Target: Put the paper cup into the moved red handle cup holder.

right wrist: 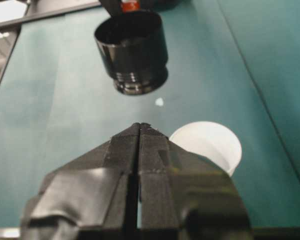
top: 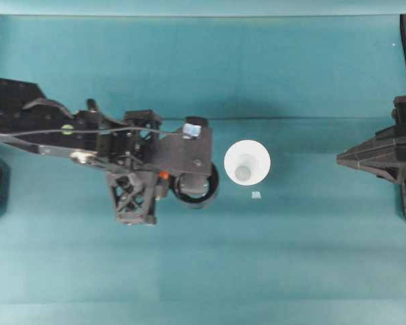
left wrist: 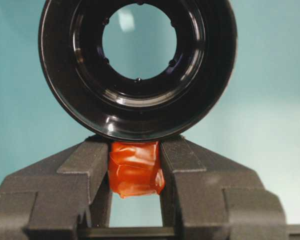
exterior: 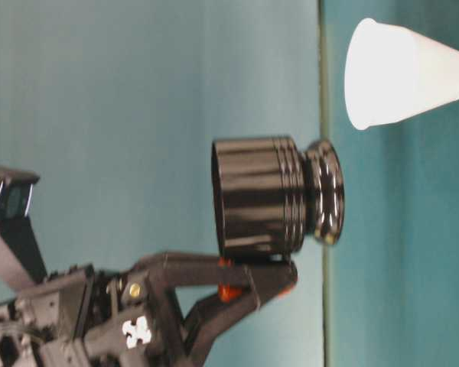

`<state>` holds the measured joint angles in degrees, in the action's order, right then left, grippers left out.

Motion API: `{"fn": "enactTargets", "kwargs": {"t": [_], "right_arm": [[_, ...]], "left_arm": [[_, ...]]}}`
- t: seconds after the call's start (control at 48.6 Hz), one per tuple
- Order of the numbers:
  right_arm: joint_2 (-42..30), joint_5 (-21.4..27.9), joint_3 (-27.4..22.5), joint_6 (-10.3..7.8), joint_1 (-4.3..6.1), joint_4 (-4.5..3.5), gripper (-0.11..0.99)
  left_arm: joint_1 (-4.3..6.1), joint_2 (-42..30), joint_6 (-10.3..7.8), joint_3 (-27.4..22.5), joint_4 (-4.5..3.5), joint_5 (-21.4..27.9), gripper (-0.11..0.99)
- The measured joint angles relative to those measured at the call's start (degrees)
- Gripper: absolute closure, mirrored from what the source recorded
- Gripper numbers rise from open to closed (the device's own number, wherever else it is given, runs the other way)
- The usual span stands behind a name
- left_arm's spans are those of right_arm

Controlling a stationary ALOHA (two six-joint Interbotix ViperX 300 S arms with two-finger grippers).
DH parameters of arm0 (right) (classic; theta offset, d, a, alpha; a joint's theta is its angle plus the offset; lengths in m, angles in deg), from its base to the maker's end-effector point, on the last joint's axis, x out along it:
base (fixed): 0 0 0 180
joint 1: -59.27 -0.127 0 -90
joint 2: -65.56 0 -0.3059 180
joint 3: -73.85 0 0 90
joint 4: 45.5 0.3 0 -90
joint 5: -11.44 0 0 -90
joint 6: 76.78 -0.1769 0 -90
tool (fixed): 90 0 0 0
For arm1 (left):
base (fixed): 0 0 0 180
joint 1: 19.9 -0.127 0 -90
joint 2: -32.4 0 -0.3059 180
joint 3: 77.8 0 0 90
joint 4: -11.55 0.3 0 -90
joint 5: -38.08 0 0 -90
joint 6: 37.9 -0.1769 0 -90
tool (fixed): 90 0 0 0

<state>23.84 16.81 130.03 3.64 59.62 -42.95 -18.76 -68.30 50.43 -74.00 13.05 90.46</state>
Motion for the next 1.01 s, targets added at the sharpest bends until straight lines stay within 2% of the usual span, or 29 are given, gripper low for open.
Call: {"fn": "enactTargets", "kwargs": {"t": [0.164,0.576,0.822,1.007], "right_arm": [[0.00,0.09,0.09,0.00,0.00,0.00,0.99],[0.00,0.09,0.09,0.00,0.00,0.00,0.99],[0.09,0.00,0.09,0.00,0.00,0.00,0.99],[0.09,0.09,0.09,0.00,0.00,0.00,0.99]], "left_arm": [[-0.97,-2.55,-0.62,0.53,0.09,-3.43,0.61],[-0.97,-9.32,-0.53,5.80,0.09,-14.68,0.61],[-1.05,-10.63,-0.70,6.06,0.09,-16.00,0.61],[-1.76,-11.78,-0.70,6.24,0.00,-16.17,0.61]]}}
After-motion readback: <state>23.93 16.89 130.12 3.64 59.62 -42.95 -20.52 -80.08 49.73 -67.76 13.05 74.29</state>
